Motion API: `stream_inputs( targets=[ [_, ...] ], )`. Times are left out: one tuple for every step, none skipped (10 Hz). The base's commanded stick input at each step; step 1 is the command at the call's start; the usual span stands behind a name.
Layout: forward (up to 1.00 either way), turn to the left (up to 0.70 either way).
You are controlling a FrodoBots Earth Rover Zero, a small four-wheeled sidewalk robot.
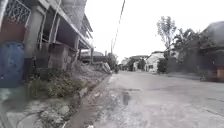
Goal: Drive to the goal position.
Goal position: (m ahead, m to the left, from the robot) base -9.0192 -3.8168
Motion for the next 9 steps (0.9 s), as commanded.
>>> stream_inputs(
  targets=[
    [0.05,-0.10],
    [0.06,-0.11],
    [0.05,-0.11],
    [0.05,-0.10],
    [0.06,-0.11],
    [0.06,-0.12],
    [0.05,-0.11],
    [0.06,-0.12],
    [0.06,-0.12]
  ],
)
